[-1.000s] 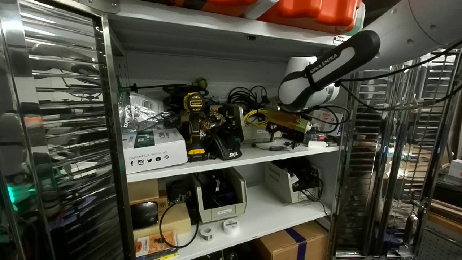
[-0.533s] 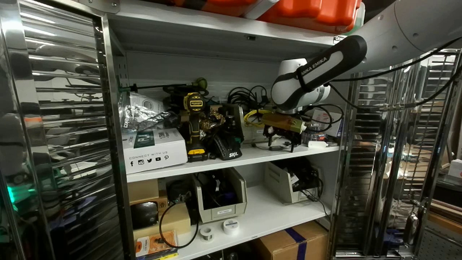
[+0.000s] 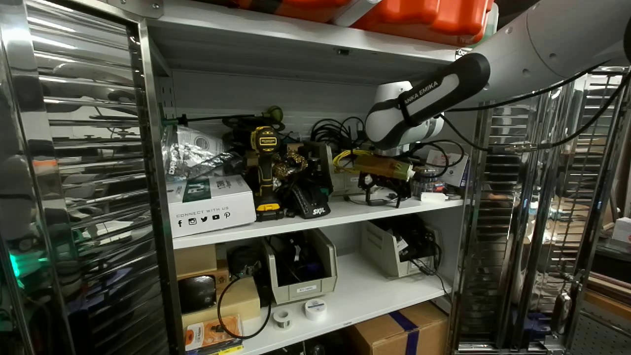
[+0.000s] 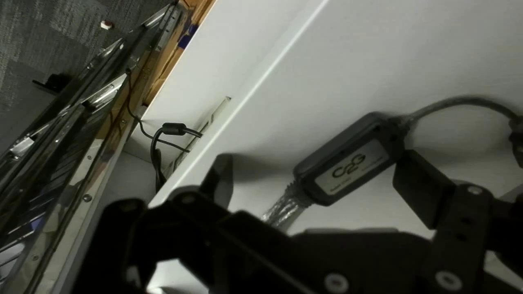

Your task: Put the cable inside the compartment.

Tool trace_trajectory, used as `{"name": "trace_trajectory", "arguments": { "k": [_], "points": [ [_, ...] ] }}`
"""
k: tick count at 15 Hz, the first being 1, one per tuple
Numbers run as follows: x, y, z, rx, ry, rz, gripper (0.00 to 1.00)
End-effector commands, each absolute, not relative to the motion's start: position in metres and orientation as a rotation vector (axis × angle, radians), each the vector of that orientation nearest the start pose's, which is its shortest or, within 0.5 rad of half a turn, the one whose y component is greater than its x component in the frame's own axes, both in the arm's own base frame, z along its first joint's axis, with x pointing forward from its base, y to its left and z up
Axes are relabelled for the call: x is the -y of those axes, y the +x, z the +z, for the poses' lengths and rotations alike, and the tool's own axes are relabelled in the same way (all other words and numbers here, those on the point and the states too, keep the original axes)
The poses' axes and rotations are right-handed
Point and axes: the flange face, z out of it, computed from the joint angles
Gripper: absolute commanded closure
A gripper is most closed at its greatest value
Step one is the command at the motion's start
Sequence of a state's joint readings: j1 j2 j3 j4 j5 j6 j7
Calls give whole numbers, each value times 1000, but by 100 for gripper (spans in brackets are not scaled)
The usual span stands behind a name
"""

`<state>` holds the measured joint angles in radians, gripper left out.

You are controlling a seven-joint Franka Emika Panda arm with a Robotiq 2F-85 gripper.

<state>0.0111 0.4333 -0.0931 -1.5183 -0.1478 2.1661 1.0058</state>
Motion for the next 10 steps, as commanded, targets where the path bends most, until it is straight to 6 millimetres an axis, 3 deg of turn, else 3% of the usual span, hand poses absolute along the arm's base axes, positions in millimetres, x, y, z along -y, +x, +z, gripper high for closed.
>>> {"name": "trace_trajectory", "arguments": {
  "k": [1,2,3,4,10],
  "points": [
    [45,716,431,-1526,-2801,-389,1],
    [45,717,430,-1527,-2808,-380,18],
    [45,718,431,-1529,-2813,-373,26],
    [45,718,433,-1532,-2817,-373,29],
    [48,710,450,-1527,-2841,-396,77]
  ]
}}
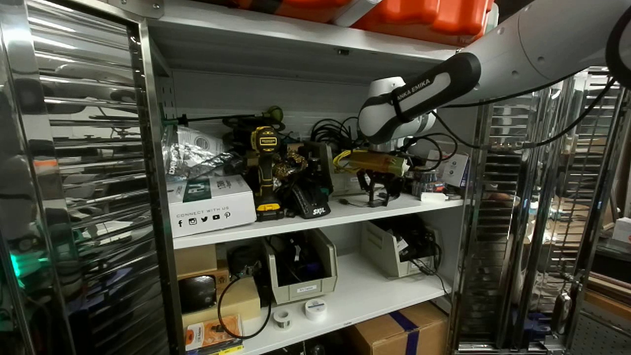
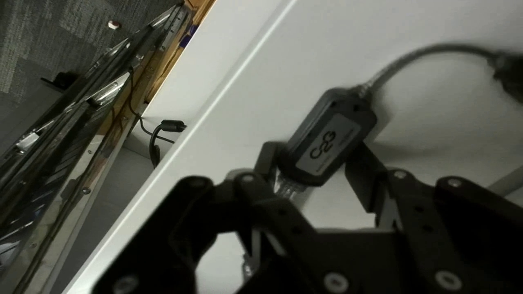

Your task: Put the cable inside the compartment.

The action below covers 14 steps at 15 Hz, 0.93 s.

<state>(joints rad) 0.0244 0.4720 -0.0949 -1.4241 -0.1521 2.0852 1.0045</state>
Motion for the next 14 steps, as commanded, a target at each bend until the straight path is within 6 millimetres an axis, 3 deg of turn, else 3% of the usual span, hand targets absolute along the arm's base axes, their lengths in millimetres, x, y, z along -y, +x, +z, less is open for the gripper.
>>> {"name": "trace_trajectory", "arguments": {
  "k": [1,7,11,14],
  "points": [
    [50,706,452,-1524,-2850,-390,80],
    [56,669,466,-1429,-2917,-381,78],
    [56,622,485,-1338,-2963,-392,78],
    [58,590,509,-1296,-2941,-523,78]
  ]
}}
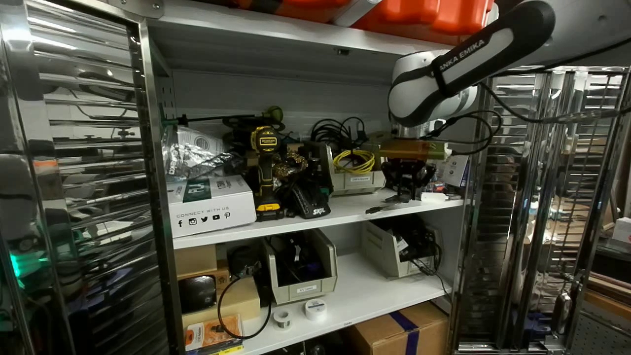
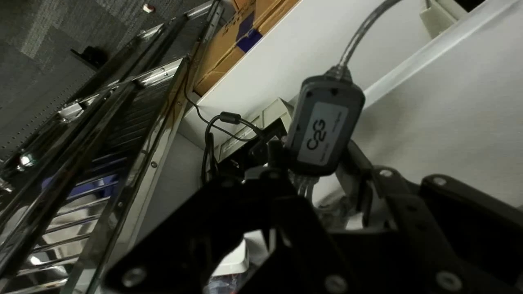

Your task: Put the cable inside the compartment.

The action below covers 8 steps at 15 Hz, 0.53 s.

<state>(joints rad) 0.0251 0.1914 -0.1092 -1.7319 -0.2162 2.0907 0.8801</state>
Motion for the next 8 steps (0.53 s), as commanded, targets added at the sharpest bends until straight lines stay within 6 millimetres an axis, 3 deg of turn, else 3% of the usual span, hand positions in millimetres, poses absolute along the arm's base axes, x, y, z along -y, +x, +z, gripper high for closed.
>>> {"name": "trace_trajectory", "arguments": {
  "k": [1,4,8],
  "points": [
    [58,581,516,-1288,-2919,-578,79],
    [59,564,540,-1249,-2820,-810,79],
    [57,559,561,-1165,-2658,-1070,79]
  ]
}}
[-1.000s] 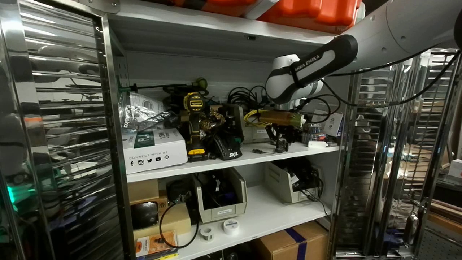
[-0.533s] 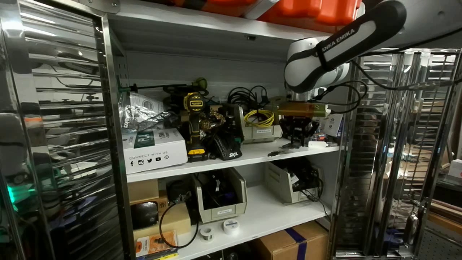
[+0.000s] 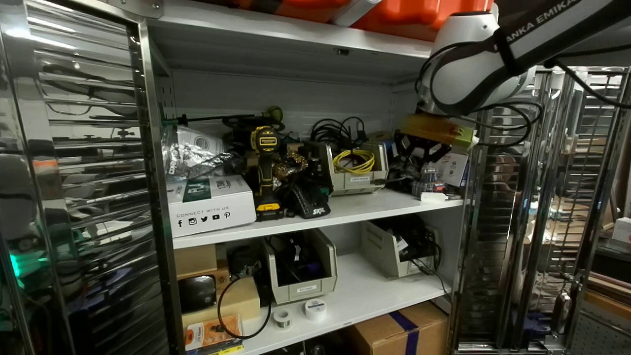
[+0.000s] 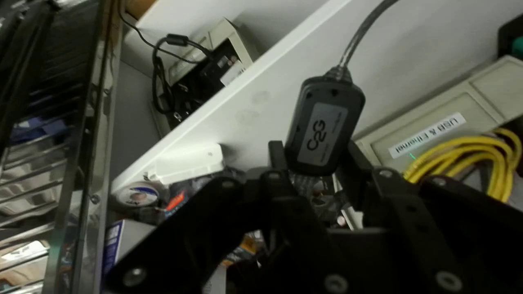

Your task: Put the cable inside the compartment.

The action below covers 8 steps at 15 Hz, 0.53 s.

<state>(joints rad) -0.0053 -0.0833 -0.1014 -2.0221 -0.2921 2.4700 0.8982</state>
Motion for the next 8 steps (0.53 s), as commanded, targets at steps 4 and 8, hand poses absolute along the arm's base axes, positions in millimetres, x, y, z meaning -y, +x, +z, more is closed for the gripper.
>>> {"name": "trace_trajectory", "arguments": {
  "k": [4,8],
  "points": [
    [48,576,577,-1104,-2454,-1281,79],
    [44,608,583,-1031,-2306,-1472,80]
  ]
}}
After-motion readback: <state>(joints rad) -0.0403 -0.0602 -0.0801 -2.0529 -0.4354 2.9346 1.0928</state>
